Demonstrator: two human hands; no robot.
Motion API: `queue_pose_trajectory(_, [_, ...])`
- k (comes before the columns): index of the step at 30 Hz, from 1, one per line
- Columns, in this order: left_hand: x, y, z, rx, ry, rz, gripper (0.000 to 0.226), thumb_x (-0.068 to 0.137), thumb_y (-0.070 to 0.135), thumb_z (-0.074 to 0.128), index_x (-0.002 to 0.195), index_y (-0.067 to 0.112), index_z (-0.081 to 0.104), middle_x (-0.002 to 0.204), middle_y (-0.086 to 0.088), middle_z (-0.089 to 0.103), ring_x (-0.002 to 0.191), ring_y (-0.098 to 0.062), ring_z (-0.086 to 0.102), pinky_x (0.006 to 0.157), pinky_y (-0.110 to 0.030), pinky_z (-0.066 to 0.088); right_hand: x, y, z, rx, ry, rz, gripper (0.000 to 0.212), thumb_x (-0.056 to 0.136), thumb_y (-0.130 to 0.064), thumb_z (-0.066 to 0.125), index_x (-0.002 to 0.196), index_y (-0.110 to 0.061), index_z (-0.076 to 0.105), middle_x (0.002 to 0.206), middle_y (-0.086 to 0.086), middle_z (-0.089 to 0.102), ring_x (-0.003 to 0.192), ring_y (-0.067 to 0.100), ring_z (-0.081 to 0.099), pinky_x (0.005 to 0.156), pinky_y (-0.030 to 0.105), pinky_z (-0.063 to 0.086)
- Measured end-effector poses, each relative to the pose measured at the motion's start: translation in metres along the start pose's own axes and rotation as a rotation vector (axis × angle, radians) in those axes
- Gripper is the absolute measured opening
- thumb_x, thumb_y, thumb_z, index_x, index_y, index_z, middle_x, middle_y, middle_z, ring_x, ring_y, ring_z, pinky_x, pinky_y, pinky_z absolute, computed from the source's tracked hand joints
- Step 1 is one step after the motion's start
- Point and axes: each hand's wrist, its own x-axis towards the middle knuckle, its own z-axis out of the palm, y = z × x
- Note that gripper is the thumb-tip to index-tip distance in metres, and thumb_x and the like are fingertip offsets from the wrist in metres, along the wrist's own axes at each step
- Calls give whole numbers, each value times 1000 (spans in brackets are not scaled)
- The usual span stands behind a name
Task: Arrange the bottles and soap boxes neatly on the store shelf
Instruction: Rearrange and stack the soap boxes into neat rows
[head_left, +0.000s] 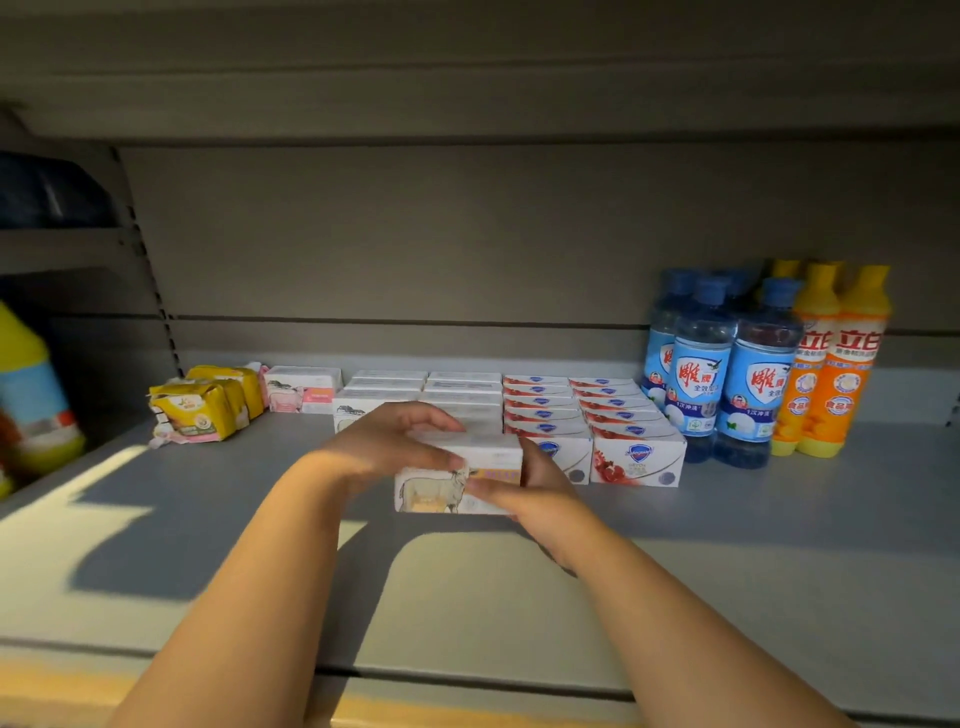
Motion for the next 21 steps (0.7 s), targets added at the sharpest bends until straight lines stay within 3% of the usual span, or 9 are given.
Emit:
queue_pose_trajectory(3, [-4,-5,-17,144,-77,-53,36,65,17,86,96,28,70,104,10,69,97,-3,64,82,-12,49,0,6,4,-102,-22,-43,39,70,-15,81,97,-33,59,94,-16,69,87,-2,65,70,11,49])
queue_pose_trajectory(8, [-17,-32,-47,261,-93,-130,37,67,12,85,95,28,66,108,8,68,106,-7,61,95,-22,46,-2,16,13,-338,-278,-99,40,80,-10,72,111,-30,57,101,-13,66,89,-9,61,79,7,44])
queue_pose_trajectory(10, [-20,-42,-60,300,-39,-145,36,69,10,83,93,28,63,105,9,66,104,-8,61,90,-18,47,0,17,13,-518,-265,-136,39,83,-13,68,117,-29,57,109,-10,63,92,-10,56,81,3,39])
queue_pose_trajectory(12, [-20,-46,-67,511,23,-134,35,70,16,81,91,30,58,100,13,62,95,-6,60,76,-12,46,2,19,11,-723,-221,-176,39,85,-24,65,123,-30,56,121,-9,57,103,-3,52,86,7,37])
queue_pose_trajectory(15, [-14,-48,-62,834,78,-148,41,68,21,76,92,33,45,90,12,54,79,-7,53,60,-18,40,3,19,15,-890,-214,-243,36,88,-31,58,124,-26,58,128,-5,55,113,9,50,92,17,37])
queue_pose_trajectory(18, [-7,-55,-53,865,176,-225,48,66,19,76,98,29,42,91,5,51,84,-18,51,65,-27,43,3,18,18,-966,-206,-302,33,91,-30,55,122,-21,61,127,-2,58,117,14,49,97,17,35])
queue_pose_trajectory(21, [-1,-70,-51,913,307,-274,56,72,26,71,121,29,43,115,-7,46,106,-27,44,80,-31,40,3,19,18,-974,-211,-296,33,91,-29,54,122,-20,61,127,-2,58,117,14,49,98,19,36])
